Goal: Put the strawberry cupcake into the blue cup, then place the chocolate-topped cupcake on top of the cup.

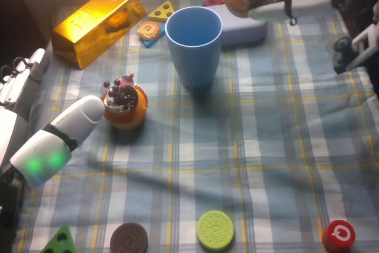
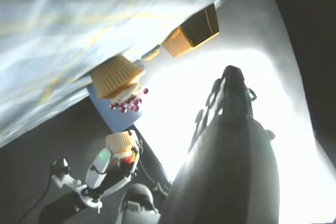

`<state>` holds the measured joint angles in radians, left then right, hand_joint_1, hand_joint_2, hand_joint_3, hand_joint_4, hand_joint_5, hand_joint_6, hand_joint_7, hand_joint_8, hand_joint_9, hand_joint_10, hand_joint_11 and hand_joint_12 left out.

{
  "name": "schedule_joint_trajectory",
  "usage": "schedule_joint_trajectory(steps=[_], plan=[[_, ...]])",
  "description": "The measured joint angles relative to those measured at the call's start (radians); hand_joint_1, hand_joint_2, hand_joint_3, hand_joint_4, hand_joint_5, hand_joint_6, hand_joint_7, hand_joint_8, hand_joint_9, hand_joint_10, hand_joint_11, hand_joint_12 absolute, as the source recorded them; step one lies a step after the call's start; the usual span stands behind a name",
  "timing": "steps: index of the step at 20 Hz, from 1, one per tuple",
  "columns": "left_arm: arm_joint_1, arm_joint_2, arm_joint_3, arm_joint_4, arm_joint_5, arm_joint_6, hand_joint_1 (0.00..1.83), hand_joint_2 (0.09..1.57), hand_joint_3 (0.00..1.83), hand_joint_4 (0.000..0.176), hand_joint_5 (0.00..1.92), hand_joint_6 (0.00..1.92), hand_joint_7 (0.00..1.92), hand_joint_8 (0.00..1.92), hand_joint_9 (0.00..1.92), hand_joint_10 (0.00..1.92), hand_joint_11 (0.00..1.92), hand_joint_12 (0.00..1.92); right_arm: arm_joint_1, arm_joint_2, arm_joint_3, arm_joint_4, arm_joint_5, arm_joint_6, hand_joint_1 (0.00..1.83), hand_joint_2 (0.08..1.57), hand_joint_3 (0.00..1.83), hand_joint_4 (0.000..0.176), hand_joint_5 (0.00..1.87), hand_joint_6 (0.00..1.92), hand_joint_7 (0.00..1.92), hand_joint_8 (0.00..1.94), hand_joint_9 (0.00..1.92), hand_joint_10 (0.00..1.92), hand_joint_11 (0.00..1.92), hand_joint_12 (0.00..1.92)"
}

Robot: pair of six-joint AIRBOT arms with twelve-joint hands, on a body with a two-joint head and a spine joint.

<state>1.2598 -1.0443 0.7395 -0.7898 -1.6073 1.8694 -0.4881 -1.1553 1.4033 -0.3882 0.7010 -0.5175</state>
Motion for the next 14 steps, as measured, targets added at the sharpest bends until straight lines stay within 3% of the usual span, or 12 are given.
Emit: schedule_joint_trajectory(steps=[2, 3, 4, 5, 6, 7, 8, 9, 10, 12, 13, 14], plan=[[-0.002, 0.0, 0.005, 0.005, 0.002, 0.0, 0.0, 0.89, 0.0, 0.076, 0.04, 0.01, 0.02, 0.01, 0.0, 0.0, 0.0, 0.0, 0.006, -0.026, 0.013, 0.001, -0.003, 0.001, 1.05, 1.2, 0.0, 0.0, 0.82, 1.22, 0.98, 0.01, 0.92, 0.0, 0.49, 0.85], [-0.008, 0.0, 0.006, -0.001, 0.005, 0.0, 0.0, 0.87, 0.0, 0.081, 0.04, 0.01, 0.01, 0.01, 0.0, 0.0, 0.0, 0.0, 0.008, -0.037, 0.016, -0.009, -0.003, 0.005, 1.02, 1.19, 0.0, 0.028, 0.83, 1.2, 0.99, 0.01, 0.9, 0.0, 0.49, 0.83], [-0.008, 0.0, 0.006, 0.0, 0.003, 0.0, 0.0, 0.86, 0.0, 0.084, 0.04, 0.01, 0.01, 0.0, 0.0, 0.0, 0.0, 0.0, 0.01, -0.047, 0.018, -0.015, -0.005, 0.007, 1.0, 1.17, 0.0, 0.094, 0.86, 1.16, 0.87, 0.0, 0.7, 0.0, 0.28, 0.84], [-0.008, 0.0, 0.006, 0.004, 0.006, 0.0, 0.0, 0.85, 0.0, 0.089, 0.05, 0.01, 0.01, 0.0, 0.0, 0.0, 0.0, 0.0, 0.011, -0.054, 0.019, -0.014, -0.004, 0.007, 1.01, 1.16, 0.0, 0.092, 0.89, 1.11, 0.78, 0.0, 0.61, 0.0, 0.17, 0.9], [-0.008, 0.0, 0.006, 0.004, 0.01, 0.0, 0.0, 0.85, 0.0, 0.085, 0.04, 0.01, 0.01, 0.0, 0.0, 0.0, 0.0, 0.0, 0.012, -0.063, 0.024, -0.014, -0.002, 0.008, 1.01, 1.15, 0.0, 0.112, 0.91, 1.08, 0.8, 0.0, 0.6, 0.0, 0.08, 1.01], [-0.008, 0.0, 0.006, 0.004, 0.01, 0.0, 0.0, 0.85, 0.0, 0.084, 0.05, 0.01, 0.02, 0.0, 0.0, 0.0, 0.0, 0.0, 0.013, -0.068, 0.027, -0.013, -0.002, 0.008, 1.0, 1.14, 0.0, 0.142, 0.92, 1.07, 0.87, 0.01, 0.7, 0.02, 0.12, 1.16], [-0.008, 0.0, 0.008, 0.005, 0.014, 0.0, 0.0, 0.85, 0.0, 0.087, 0.05, 0.01, 0.02, 0.0, 0.0, 0.0, 0.0, 0.0, 0.023, -0.084, 0.038, -0.014, -0.006, 0.008, 1.16, 1.15, 0.01, 0.036, 0.91, 1.02, 0.93, 0.91, 1.01, 0.09, 0.48, 1.26], [-0.01, 0.0, 0.008, 0.005, 0.015, 0.0, 0.0, 0.86, 0.0, 0.09, 0.06, 0.01, 0.03, 0.01, 0.0, 0.0, 0.0, 0.0, 0.023, -0.085, 0.038, -0.014, -0.006, 0.007, 1.06, 1.16, 0.0, 0.026, 0.89, 1.1, 0.9, 0.42, 1.02, 0.06, 0.51, 1.17], [-0.01, 0.0, 0.011, 0.006, 0.021, 0.0, 0.0, 0.86, 0.0, 0.085, 0.06, 0.01, 0.03, 0.01, 0.0, 0.0, 0.0, 0.0, 0.024, -0.09, 0.038, -0.014, -0.001, 0.008, 1.04, 1.16, 0.0, 0.037, 0.89, 1.11, 0.96, 0.15, 1.0, 0.03, 0.48, 1.16], [-0.011, 0.0, 0.015, 0.011, 0.024, 0.0, 0.0, 0.86, 0.0, 0.088, 0.07, 0.01, 0.05, 0.01, 0.0, 0.0, 0.0, 0.0, 0.024, -0.104, 0.042, -0.018, -0.004, 0.008, 1.01, 1.17, 0.0, 0.081, 0.88, 1.14, 0.99, 0.03, 0.97, 0.01, 0.44, 1.13], [-0.011, 0.0, 0.015, 0.012, 0.024, 0.0, 0.0, 0.85, 0.0, 0.089, 0.07, 0.01, 0.05, 0.01, 0.0, 0.0, 0.0, 0.0, 0.024, -0.114, 0.043, -0.018, -0.005, 0.008, 0.99, 1.17, 0.0, 0.11, 0.86, 1.16, 0.98, 0.01, 0.95, 0.0, 0.42, 1.11], [-0.011, 0.0, 0.015, 0.012, 0.026, 0.0, 0.0, 0.83, 0.0, 0.104, 0.05, 0.0, 0.04, 0.01, 0.0, 0.0, 0.0, 0.0, 0.024, -0.121, 0.045, -0.018, -0.003, 0.008, 0.97, 1.18, 0.0, 0.152, 0.85, 1.17, 0.98, 0.01, 0.98, 0.01, 0.47, 1.14]])
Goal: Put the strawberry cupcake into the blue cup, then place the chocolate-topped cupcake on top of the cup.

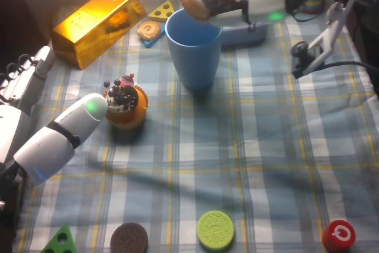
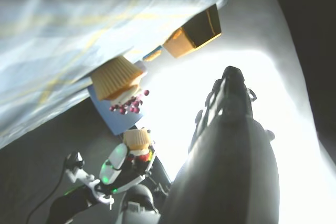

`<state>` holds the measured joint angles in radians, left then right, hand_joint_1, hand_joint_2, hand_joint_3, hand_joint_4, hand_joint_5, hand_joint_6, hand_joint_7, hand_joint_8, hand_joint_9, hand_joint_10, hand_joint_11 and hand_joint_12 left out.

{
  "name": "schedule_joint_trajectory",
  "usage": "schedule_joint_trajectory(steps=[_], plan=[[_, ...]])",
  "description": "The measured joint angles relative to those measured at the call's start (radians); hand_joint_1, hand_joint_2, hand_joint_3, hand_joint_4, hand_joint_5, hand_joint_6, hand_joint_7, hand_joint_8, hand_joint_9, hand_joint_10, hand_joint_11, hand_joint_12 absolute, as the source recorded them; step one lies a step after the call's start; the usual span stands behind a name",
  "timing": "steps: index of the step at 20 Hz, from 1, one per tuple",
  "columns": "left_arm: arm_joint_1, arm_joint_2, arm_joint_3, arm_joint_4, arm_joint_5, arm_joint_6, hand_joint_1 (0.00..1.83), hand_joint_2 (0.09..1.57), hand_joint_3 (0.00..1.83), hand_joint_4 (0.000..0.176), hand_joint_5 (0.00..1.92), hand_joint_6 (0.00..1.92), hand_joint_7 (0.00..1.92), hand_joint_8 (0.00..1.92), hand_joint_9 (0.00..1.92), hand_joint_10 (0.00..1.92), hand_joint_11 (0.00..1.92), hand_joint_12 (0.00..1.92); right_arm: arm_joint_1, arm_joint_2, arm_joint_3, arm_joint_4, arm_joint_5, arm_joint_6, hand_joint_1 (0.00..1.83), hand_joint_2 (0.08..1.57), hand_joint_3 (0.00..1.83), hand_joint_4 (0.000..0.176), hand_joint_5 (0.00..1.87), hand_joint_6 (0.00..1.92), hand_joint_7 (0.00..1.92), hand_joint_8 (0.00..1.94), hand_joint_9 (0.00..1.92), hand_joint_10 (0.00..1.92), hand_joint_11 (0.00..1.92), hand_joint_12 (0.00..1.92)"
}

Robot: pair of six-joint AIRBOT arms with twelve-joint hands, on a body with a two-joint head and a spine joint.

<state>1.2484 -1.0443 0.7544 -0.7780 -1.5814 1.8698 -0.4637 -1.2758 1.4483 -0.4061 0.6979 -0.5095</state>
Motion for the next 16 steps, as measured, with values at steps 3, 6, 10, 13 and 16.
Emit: schedule_joint_trajectory(steps=[3, 6, 10, 13, 16], plan=[[0.0, 0.0, 0.0, 0.0, 0.002, 0.0, 0.0, 0.85, 0.0, 0.08, 0.07, 0.01, 0.06, 0.01, 0.0, 0.0, 0.0, 0.0, 0.0, -0.016, 0.003, -0.003, 0.0, 0.0, 0.97, 1.18, 0.0, 0.142, 0.84, 1.19, 0.95, 0.01, 0.97, 0.02, 0.4, 1.34], [-0.001, 0.0, 0.0, 0.003, 0.003, 0.0, 0.0, 0.85, 0.0, 0.085, 0.07, 0.0, 0.05, 0.0, 0.0, 0.0, 0.0, 0.0, 0.0, -0.023, 0.009, -0.01, -0.001, 0.0, 0.75, 1.17, 0.0, 0.0, 0.84, 0.14, 1.14, 0.09, 0.99, 0.66, 0.58, 1.61], [-0.002, 0.0, 0.006, 0.004, 0.003, 0.0, 0.0, 0.85, 0.0, 0.078, 0.07, 0.01, 0.05, 0.0, 0.0, 0.0, 0.0, 0.0, 0.0, -0.023, 0.011, -0.025, -0.014, 0.0, 0.77, 1.21, 0.0, 0.0, 0.83, 0.0, 0.93, 0.01, 0.8, 0.27, 0.41, 1.07], [-0.002, 0.0, 0.006, 0.004, 0.003, 0.0, 0.0, 0.85, 0.0, 0.089, 0.05, 0.0, 0.03, 0.0, 0.0, 0.0, 0.0, 0.0, 0.0, -0.023, 0.011, -0.026, -0.015, 0.0, 0.76, 1.22, 0.0, 0.0, 0.78, 0.0, 0.87, 0.01, 0.87, 0.03, 0.49, 0.83], [-0.002, 0.0, 0.006, 0.004, 0.003, 0.0, 0.0, 0.85, 0.0, 0.089, 0.04, 0.0, 0.02, 0.0, 0.0, 0.0, 0.0, 0.0, 0.0, -0.024, 0.013, -0.031, -0.016, 0.0, 0.8, 1.22, 0.0, 0.0, 0.79, 0.0, 0.88, 0.0, 0.89, 0.0, 0.47, 0.89]])
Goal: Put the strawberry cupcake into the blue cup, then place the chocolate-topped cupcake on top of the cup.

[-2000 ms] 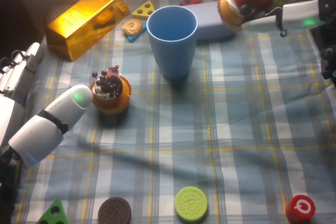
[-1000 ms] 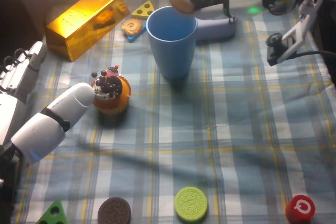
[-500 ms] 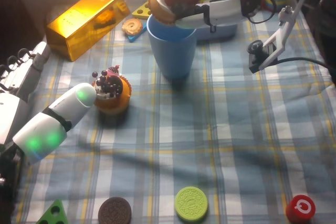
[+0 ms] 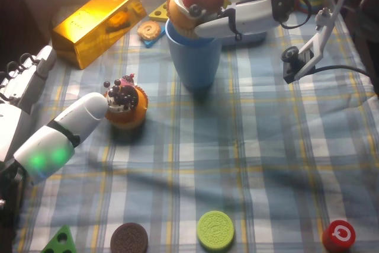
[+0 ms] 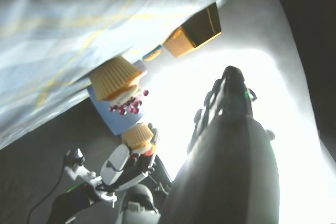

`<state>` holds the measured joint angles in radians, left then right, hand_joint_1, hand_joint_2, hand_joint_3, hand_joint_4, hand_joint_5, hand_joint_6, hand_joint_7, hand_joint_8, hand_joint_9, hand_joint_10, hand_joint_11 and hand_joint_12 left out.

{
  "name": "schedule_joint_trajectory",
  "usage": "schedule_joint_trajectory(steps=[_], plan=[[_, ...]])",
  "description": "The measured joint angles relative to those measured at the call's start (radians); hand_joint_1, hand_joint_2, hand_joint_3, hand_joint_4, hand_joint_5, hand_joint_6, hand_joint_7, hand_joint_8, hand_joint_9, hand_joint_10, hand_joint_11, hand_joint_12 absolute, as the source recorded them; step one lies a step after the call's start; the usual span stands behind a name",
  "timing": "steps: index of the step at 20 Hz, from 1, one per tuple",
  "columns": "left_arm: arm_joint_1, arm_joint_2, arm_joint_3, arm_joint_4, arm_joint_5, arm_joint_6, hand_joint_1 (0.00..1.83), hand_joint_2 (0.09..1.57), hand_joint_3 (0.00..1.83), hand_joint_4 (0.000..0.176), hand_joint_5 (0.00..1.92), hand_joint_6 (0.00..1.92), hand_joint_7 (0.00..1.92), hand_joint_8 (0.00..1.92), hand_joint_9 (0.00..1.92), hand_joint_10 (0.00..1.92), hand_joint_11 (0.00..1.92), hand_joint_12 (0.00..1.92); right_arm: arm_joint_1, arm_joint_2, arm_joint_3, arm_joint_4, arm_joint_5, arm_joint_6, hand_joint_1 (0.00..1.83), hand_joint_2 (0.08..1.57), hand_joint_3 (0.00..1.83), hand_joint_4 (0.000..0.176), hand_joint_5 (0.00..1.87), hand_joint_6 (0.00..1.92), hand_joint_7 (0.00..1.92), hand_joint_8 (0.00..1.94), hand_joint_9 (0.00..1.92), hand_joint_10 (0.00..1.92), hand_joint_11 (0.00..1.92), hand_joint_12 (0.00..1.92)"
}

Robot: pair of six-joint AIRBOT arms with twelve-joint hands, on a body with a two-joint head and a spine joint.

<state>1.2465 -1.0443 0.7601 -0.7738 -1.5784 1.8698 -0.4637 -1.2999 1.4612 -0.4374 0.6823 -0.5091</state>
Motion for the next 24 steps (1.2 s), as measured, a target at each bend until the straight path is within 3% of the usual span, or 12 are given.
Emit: schedule_joint_trajectory(steps=[2, 5, 7, 8, 11, 12, 13, 15, 16, 17, 19, 24], plan=[[0.0, 0.0, 0.0, 0.0, 0.0, 0.0, 0.0, 0.84, 0.0, 0.09, 0.07, 0.01, 0.04, 0.01, 0.0, 0.0, 0.0, 0.0, 0.0, 0.0, 0.0, -0.002, -0.003, 0.0, 0.82, 1.2, 0.0, 0.0, 0.77, 0.0, 0.86, 0.0, 0.86, 0.0, 0.44, 0.88], [0.0, 0.0, 0.0, 0.0, 0.0, 0.0, 0.0, 0.85, 0.0, 0.097, 0.06, 0.0, 0.03, 0.0, 0.0, 0.0, 0.0, 0.0, 0.0, 0.0, 0.0, -0.002, -0.003, 0.0, 0.82, 1.2, 0.0, 0.0, 0.8, 0.0, 0.85, 0.0, 0.88, 0.01, 0.43, 1.11], [0.0, 0.0, 0.0, 0.0, 0.0, 0.0, 0.0, 0.85, 0.0, 0.091, 0.07, 0.01, 0.04, 0.01, 0.0, 0.0, 0.0, 0.0, 0.0, 0.0, 0.0, -0.002, -0.003, 0.0, 0.82, 1.22, 0.0, 0.0, 0.74, 0.0, 0.79, 0.0, 0.8, 0.0, 0.43, 0.89], [0.0, 0.0, 0.0, 0.0, 0.0, 0.0, 0.0, 0.84, 0.0, 0.104, 0.06, 0.0, 0.04, 0.0, 0.0, 0.0, 0.0, 0.0, 0.0, 0.0, 0.0, -0.002, -0.004, 0.0, 0.89, 1.21, 0.0, 0.0, 0.73, 0.0, 0.77, 0.0, 0.78, 0.0, 0.39, 0.94], [0.0, 0.0, 0.0, 0.0, 0.0, 0.0, 0.0, 0.84, 0.0, 0.088, 0.08, 0.01, 0.06, 0.01, 0.0, 0.0, 0.0, 0.0, 0.0, 0.0, 0.0, -0.003, -0.007, 0.0, 0.92, 1.16, 0.0, 0.0, 0.67, 0.0, 0.7, 0.0, 0.72, 0.0, 0.4, 0.91], [0.0, 0.0, 0.0, 0.0, 0.0, 0.0, 0.0, 0.84, 0.0, 0.098, 0.07, 0.01, 0.05, 0.01, 0.0, 0.0, 0.0, 0.0, 0.0, 0.0, 0.0, -0.004, -0.007, 0.0, 0.98, 1.14, 0.0, 0.0, 0.66, 0.0, 0.68, 0.0, 0.71, 0.0, 0.43, 0.86], [0.0, 0.0, 0.0, 0.0, 0.0, 0.0, 0.0, 0.84, 0.0, 0.098, 0.07, 0.0, 0.04, 0.0, 0.0, 0.0, 0.0, 0.0, 0.0, 0.0, 0.0, -0.005, -0.007, 0.0, 0.81, 1.12, 0.0, 0.0, 0.64, 0.0, 0.65, 0.0, 0.68, 0.0, 0.46, 0.73], [0.0, 0.0, 0.0, 0.0, 0.0, 0.0, 0.0, 0.84, 0.0, 0.098, 0.07, 0.0, 0.04, 0.0, 0.0, 0.0, 0.0, 0.0, 0.0, 0.0, 0.0, -0.005, -0.008, 0.0, 0.85, 1.1, 0.0, 0.0, 0.58, 0.0, 0.58, 0.0, 0.61, 0.0, 0.45, 0.49], [0.0, 0.0, 0.0, 0.0, 0.0, 0.0, 0.0, 0.83, 0.0, 0.109, 0.06, 0.0, 0.04, 0.0, 0.0, 0.0, 0.0, 0.0, 0.0, 0.0, 0.0, -0.005, -0.006, 0.0, 0.82, 1.12, 0.01, 0.0, 0.54, 0.0, 0.56, 0.0, 0.61, 0.0, 0.47, 0.47], [0.0, 0.0, 0.0, 0.001, 0.0, 0.0, 0.0, 0.84, 0.0, 0.098, 0.06, 0.0, 0.04, 0.0, 0.0, 0.0, 0.0, 0.0, 0.0, 0.0, 0.0, -0.004, -0.006, 0.0, 0.89, 1.15, 0.02, 0.0, 0.54, 0.0, 0.57, 0.0, 0.62, 0.0, 0.47, 0.46], [0.0, 0.0, 0.0, 0.0, 0.0, 0.0, 0.0, 0.85, 0.0, 0.101, 0.05, 0.0, 0.03, 0.0, 0.0, 0.0, 0.0, 0.0, 0.0, 0.0, 0.0, -0.005, -0.006, 0.0, 0.66, 1.08, 0.0, 0.0, 0.54, 0.0, 0.57, 0.0, 0.64, 0.0, 0.53, 0.34], [0.0, 0.0, 0.0, 0.0, 0.0, 0.0, 0.0, 0.85, 0.0, 0.092, 0.06, 0.0, 0.06, 0.01, 0.0, 0.0, 0.0, 0.0, 0.0, 0.0, 0.0, -0.005, -0.006, 0.0, 0.49, 1.0, 0.0, 0.0, 0.49, 0.01, 0.55, 0.0, 0.59, 0.0, 0.49, 0.3]])
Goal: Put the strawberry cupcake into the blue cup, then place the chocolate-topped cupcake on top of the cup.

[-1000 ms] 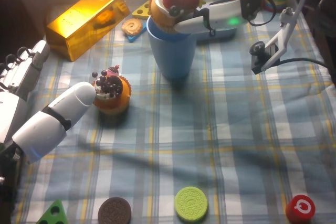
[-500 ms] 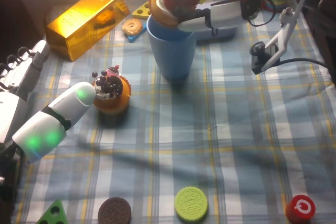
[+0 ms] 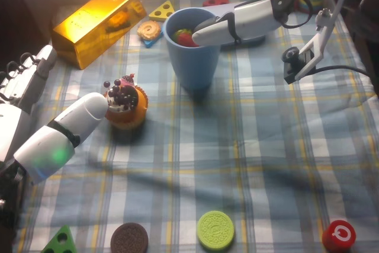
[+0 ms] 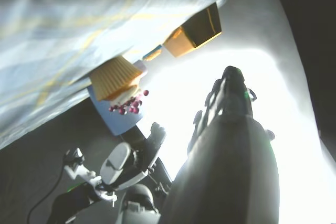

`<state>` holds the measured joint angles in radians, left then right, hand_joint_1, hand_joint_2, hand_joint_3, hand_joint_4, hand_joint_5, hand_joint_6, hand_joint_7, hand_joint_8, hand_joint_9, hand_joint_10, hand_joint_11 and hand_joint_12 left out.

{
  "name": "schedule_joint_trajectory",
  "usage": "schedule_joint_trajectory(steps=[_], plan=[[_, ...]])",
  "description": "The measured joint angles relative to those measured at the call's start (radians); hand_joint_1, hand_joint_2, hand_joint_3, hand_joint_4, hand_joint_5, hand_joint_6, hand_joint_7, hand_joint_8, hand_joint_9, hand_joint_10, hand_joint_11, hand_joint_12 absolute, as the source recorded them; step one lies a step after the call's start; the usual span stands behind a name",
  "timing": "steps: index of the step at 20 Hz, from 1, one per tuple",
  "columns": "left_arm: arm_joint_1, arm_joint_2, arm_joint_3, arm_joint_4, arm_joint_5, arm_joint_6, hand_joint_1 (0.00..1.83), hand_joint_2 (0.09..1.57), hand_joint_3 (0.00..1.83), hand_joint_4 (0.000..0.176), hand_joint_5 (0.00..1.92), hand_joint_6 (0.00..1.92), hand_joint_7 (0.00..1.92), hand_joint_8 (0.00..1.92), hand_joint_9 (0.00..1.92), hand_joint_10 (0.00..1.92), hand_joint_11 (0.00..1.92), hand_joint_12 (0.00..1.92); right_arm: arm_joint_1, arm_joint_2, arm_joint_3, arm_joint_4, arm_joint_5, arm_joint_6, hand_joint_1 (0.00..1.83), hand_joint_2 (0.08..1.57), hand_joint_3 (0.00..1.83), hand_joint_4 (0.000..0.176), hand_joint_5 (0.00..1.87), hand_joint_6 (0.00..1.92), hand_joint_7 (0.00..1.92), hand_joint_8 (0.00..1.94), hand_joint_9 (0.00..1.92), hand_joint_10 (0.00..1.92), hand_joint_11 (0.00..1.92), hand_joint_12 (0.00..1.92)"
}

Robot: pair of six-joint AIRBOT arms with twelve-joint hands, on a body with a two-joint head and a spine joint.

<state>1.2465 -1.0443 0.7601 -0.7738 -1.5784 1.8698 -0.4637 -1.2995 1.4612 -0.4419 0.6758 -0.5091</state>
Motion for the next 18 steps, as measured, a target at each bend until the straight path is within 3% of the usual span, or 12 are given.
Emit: schedule_joint_trajectory(steps=[1, 3, 5, 6, 7, 9, 10, 12, 13, 14, 15, 18], plan=[[0.0, 0.0, 0.0, 0.0, 0.0, 0.0, 0.0, 0.85, 0.0, 0.095, 0.05, 0.0, 0.06, 0.01, 0.0, 0.0, 0.0, 0.0, 0.0, 0.0, 0.0, 0.0, 0.0, 0.0, 0.46, 1.0, 0.0, 0.0, 0.49, 0.0, 0.53, 0.0, 0.55, 0.0, 0.47, 0.29], [0.0, 0.0, 0.0, 0.001, 0.0, 0.0, 0.0, 0.86, 0.01, 0.078, 0.06, 0.0, 0.06, 0.01, 0.0, 0.0, 0.0, 0.0, 0.0, 0.0, 0.0, -0.01, 0.0, 0.0, 0.39, 1.01, 0.0, 0.025, 0.39, 0.0, 0.42, 0.0, 0.41, 0.0, 0.36, 0.25], [0.0, 0.0, 0.0, 0.001, 0.001, 0.0, 0.0, 0.86, 0.01, 0.061, 0.08, 0.01, 0.06, 0.01, 0.0, 0.0, 0.0, 0.0, 0.0, 0.012, -0.015, -0.016, -0.002, 0.0, 0.12, 0.95, 0.0, 0.083, 0.19, 0.0, 0.23, 0.0, 0.23, 0.0, 0.22, 0.21], [0.0, 0.0, 0.001, -0.003, 0.003, 0.0, 0.0, 0.86, 0.01, 0.059, 0.07, 0.01, 0.04, 0.0, 0.0, 0.0, 0.0, 0.0, 0.0, 0.02, -0.029, -0.013, -0.003, -0.002, 0.05, 0.95, 0.0, 0.09, 0.11, 0.0, 0.13, 0.0, 0.13, 0.0, 0.11, 0.17], [-0.008, 0.0, 0.005, -0.002, 0.016, -0.001, 0.0, 0.87, 0.01, 0.06, 0.06, 0.0, 0.02, 0.0, 0.0, 0.0, 0.0, 0.0, 0.0, 0.042, -0.055, -0.015, -0.002, -0.003, 0.01, 0.96, 0.0, 0.123, 0.04, 0.0, 0.04, 0.0, 0.04, 0.0, 0.02, 0.1], [-0.013, 0.002, 0.016, 0.001, 0.032, 0.0, 0.01, 0.91, 0.02, 0.035, 0.09, 0.01, 0.03, 0.01, 0.0, 0.0, 0.0, 0.0, 0.0, 0.105, -0.115, -0.012, 0.007, -0.046, 0.0, 1.02, 0.01, 0.083, 0.02, 0.01, 0.0, 0.0, 0.01, 0.0, 0.02, 0.07], [-0.016, 0.002, 0.02, 0.0, 0.038, 0.0, 0.06, 0.91, 0.01, 0.038, 0.11, 0.01, 0.04, 0.01, 0.0, 0.0, 0.0, 0.0, 0.0, 0.14, -0.142, -0.004, 0.007, -0.072, 0.0, 0.97, 0.0, 0.093, 0.05, 0.0, 0.04, 0.0, 0.03, 0.0, 0.04, 0.09], [-0.026, 0.008, 0.037, 0.001, 0.063, 0.0, 0.15, 0.88, 0.0, 0.057, 0.11, 0.01, 0.05, 0.01, 0.0, 0.0, 0.0, 0.0, -0.011, 0.253, -0.22, 0.06, 0.02, -0.166, 0.0, 0.94, 0.0, 0.052, 0.02, 0.01, 0.03, 0.01, 0.0, 0.0, 0.01, 0.01], [-0.031, 0.008, 0.042, 0.002, 0.071, 0.0, 0.18, 0.87, 0.0, 0.062, 0.11, 0.01, 0.05, 0.01, 0.0, 0.0, 0.0, 0.0, -0.031, 0.285, -0.244, 0.098, 0.035, -0.187, 0.0, 0.98, 0.01, 0.064, 0.01, 0.0, 0.02, 0.0, 0.0, 0.0, 0.0, 0.0], [-0.038, 0.008, 0.047, 0.006, 0.082, 0.0, 0.25, 0.86, 0.0, 0.061, 0.14, 0.01, 0.1, 0.01, 0.04, 0.0, 0.0, 0.0, -0.061, 0.32, -0.265, 0.116, 0.049, -0.201, 0.0, 0.99, 0.01, 0.096, 0.0, 0.0, 0.04, 0.01, 0.0, 0.0, 0.0, 0.0], [-0.044, 0.008, 0.051, 0.015, 0.095, 0.0, 0.28, 0.86, 0.0, 0.057, 0.15, 0.0, 0.11, 0.01, 0.05, 0.01, 0.0, 0.0, -0.084, 0.335, -0.276, 0.118, 0.053, -0.203, 0.0, 0.98, 0.01, 0.096, 0.0, 0.0, 0.04, 0.01, 0.0, 0.0, 0.0, 0.0], [-0.091, 0.008, 0.074, 0.046, 0.153, -0.001, 0.33, 0.82, 0.0, 0.073, 0.18, 0.0, 0.16, 0.01, 0.07, 0.0, 0.0, 0.0, -0.142, 0.382, -0.323, 0.131, 0.06, -0.203, 0.0, 0.93, 0.0, 0.098, 0.0, 0.0, 0.08, 0.02, 0.04, 0.01, 0.0, 0.0]])
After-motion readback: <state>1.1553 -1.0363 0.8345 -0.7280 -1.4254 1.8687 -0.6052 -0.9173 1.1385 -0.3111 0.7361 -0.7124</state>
